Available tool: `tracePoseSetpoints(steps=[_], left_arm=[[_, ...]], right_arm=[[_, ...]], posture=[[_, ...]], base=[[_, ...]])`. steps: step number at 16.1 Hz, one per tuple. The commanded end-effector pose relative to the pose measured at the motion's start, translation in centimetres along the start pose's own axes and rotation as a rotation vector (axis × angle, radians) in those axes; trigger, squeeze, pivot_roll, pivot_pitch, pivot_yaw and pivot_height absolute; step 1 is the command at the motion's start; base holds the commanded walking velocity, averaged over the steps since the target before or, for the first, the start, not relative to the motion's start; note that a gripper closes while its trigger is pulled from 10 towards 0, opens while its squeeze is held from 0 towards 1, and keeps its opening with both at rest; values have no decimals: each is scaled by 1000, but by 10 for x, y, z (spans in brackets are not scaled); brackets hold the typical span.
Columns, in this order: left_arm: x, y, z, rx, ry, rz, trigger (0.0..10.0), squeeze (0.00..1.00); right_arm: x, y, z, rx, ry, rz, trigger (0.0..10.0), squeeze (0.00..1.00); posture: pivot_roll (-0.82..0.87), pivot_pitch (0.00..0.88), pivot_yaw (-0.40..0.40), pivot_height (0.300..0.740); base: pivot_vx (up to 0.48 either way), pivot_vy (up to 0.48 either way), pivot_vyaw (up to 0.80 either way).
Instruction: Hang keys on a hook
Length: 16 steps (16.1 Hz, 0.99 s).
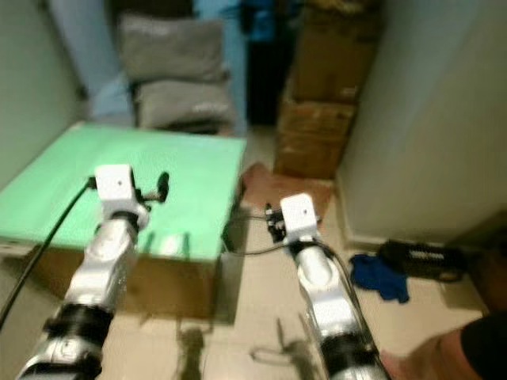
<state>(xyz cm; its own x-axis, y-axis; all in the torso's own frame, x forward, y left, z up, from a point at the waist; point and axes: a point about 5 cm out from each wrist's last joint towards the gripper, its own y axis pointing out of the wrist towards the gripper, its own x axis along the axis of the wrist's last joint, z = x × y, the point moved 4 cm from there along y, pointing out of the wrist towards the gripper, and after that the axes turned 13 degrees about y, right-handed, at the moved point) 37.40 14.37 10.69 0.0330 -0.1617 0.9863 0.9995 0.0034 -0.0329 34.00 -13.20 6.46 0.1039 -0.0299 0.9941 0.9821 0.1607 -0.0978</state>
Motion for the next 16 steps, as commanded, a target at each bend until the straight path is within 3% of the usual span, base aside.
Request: tracePoseSetpoints(steps=[1, 11, 16], left_arm=[[-2, 0, 2, 3, 15, 10, 10000, 0], [-8, 2, 2, 15, 32, 47, 10000, 0], [-4, 2, -5, -5, 72, 24, 10000, 0]], right_arm=[[4, 3, 0, -2, 4, -7, 10000, 0], [0, 1, 2, 5, 7, 6, 10000, 0], [-1, -1, 2, 7, 8, 14, 10000, 0]], posture=[[-39, 0, 9, 740], [-43, 0, 12, 740], [-47, 0, 12, 740]], base=[[300, 375, 0], [57, 456, 0], [0, 0, 0]])
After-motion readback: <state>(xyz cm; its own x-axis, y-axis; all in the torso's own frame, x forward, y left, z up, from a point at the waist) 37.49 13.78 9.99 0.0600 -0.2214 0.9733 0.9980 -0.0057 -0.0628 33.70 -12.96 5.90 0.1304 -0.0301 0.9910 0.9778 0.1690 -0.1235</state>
